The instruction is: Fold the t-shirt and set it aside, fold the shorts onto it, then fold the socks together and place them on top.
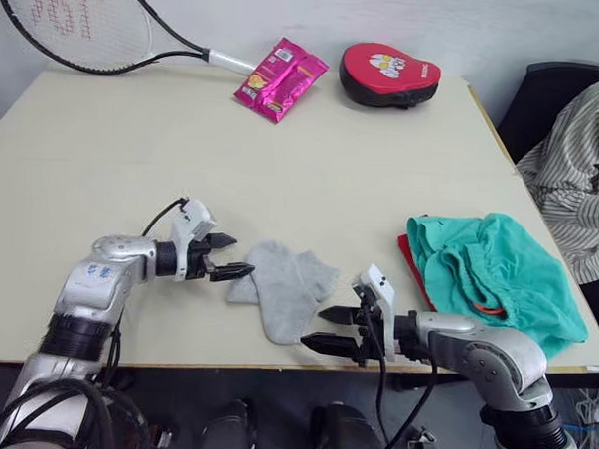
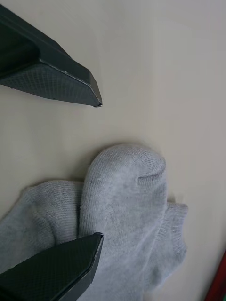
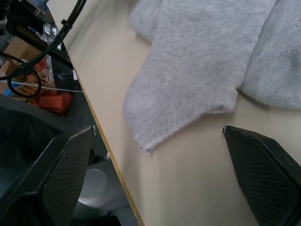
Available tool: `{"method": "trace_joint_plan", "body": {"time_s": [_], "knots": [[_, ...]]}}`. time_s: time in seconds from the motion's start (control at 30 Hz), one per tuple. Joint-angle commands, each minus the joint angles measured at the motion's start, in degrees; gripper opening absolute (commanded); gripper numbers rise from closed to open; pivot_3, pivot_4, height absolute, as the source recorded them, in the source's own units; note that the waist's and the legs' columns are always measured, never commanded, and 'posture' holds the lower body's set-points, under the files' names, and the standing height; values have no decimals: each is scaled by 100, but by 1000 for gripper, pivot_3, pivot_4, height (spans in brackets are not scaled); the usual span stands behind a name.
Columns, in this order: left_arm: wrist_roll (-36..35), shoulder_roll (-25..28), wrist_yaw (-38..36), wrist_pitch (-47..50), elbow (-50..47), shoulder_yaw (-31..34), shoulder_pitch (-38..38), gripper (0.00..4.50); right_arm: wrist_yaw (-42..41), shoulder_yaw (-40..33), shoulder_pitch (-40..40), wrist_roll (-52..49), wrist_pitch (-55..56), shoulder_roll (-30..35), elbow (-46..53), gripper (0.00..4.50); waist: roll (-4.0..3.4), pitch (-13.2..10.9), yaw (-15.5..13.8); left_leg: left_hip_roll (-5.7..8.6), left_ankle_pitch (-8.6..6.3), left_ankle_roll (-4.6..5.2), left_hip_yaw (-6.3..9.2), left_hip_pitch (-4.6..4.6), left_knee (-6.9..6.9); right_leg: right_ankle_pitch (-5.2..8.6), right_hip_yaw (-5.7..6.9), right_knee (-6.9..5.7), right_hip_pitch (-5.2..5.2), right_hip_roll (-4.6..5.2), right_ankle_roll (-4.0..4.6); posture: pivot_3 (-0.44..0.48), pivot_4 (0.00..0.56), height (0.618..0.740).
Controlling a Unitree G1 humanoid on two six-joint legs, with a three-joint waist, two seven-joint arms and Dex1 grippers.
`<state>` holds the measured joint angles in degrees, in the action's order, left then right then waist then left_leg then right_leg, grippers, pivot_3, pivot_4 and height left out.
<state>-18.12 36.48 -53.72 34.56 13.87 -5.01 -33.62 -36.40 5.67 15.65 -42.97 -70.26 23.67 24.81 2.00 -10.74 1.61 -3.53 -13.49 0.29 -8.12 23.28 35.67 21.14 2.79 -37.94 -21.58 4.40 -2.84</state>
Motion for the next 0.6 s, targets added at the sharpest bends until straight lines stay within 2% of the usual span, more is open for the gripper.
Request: {"method": "trace_joint_plan", "body": {"time_s": [0.03,0.13,0.23,0.37,0.6], "knots": [[433,-233,14,-256,790,-318,-587,4500,321,58,106,-329,-698,-306,-44,4445,0,0,-4,1,0,0,0,0,1,0,0,-2,1,0,0,0,150,740],[602,-438,66,-400,1268,-360,-911,4500,565,8,248,-398,-939,-617,-81,4445,1,1,3,1,0,0,-3,0,2,0,-2,-1,1,2,0,0,150,740],[685,-552,-146,-462,1422,-462,-1004,4500,779,11,348,-338,-1032,-832,-162,3825,1,1,2,0,-1,0,-4,0,1,0,-1,-3,0,2,0,0,150,740],[693,-631,-345,-494,1300,-508,-958,3590,912,36,403,-248,-978,-895,-212,2441,1,1,-1,1,-1,1,-5,2,5,0,-2,-2,0,3,0,0,150,740],[709,-695,-490,-616,1130,-504,-745,1398,934,13,372,-302,-935,-866,-194,12,1,2,0,2,-3,4,-6,5,6,0,-2,1,-1,4,-1,0,150,740]]}}
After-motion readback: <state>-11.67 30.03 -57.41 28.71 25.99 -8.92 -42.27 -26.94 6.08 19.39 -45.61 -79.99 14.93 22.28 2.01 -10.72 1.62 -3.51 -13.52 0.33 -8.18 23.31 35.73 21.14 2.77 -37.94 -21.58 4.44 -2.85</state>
